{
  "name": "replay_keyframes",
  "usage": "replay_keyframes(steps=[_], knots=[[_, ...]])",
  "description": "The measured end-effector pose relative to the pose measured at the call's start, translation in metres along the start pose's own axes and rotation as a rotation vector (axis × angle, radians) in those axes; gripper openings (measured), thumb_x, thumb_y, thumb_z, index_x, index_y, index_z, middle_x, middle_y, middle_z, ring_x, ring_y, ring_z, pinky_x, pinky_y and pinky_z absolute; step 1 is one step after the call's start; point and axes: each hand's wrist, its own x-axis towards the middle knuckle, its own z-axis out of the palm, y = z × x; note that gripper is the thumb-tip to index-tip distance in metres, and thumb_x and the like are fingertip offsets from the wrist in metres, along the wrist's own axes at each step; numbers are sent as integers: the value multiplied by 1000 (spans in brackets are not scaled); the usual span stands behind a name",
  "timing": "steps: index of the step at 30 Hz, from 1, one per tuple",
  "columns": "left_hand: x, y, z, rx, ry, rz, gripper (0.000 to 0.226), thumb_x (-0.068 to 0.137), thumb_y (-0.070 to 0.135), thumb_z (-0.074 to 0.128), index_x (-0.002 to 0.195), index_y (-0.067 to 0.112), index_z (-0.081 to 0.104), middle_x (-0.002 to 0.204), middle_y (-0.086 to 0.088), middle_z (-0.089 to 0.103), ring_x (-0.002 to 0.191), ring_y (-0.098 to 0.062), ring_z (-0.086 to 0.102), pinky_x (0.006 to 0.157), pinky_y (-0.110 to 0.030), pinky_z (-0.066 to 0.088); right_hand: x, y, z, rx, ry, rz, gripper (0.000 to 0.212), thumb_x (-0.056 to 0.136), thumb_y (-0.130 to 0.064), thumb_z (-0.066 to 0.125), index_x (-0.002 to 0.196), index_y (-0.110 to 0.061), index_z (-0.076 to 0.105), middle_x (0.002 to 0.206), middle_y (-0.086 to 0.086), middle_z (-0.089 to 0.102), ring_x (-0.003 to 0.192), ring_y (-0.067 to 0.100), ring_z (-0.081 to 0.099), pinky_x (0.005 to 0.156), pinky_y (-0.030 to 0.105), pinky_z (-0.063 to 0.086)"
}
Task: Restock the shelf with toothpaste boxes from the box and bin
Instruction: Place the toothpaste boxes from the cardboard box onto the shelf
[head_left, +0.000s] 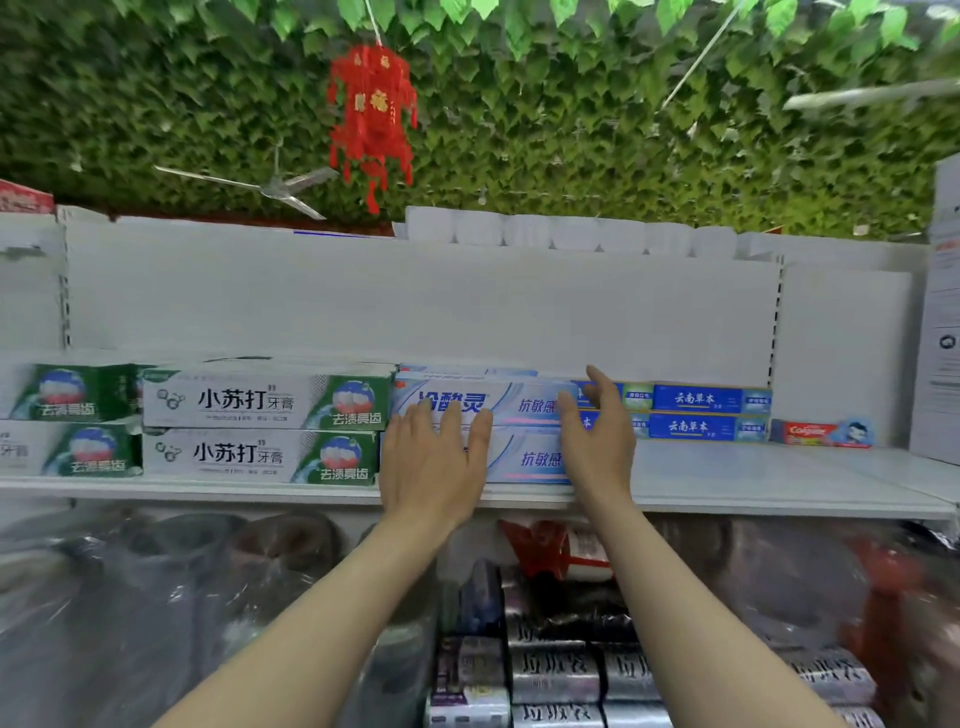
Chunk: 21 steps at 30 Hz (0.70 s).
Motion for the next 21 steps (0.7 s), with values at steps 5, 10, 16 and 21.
replay_keyframes(steps=[5,10,16,21], knots=[[4,3,0,16,24,-18,76,95,60,7,138,19,55,141,-15,52,128,-32,48,112,-42,31,-24,-8,5,-109,-31,-185,57,93,-51,37,142,-25,49,106,-13,62,110,12,47,99,33,37],[15,10,9,79,-23,-68,76,97,61,5,143,21,50,140,-10,54,129,-29,48,113,-42,25,-21,-6,7,-228,-180,-154,51,102,-46,42,149,-26,42,109,-17,60,125,19,44,108,40,33],[22,15,18,135,-47,-109,76,99,62,5,149,20,44,143,-8,55,137,-28,41,116,-46,21,-21,-9,6,-275,-230,-124,52,103,-45,44,152,-26,40,122,-12,63,134,17,38,112,40,31],[20,16,18,143,-38,-121,73,101,61,9,148,19,45,144,-10,54,137,-29,40,118,-46,20,-19,-5,8,-257,-247,-111,52,103,-47,44,151,-28,40,128,-8,65,133,14,35,110,36,31]])
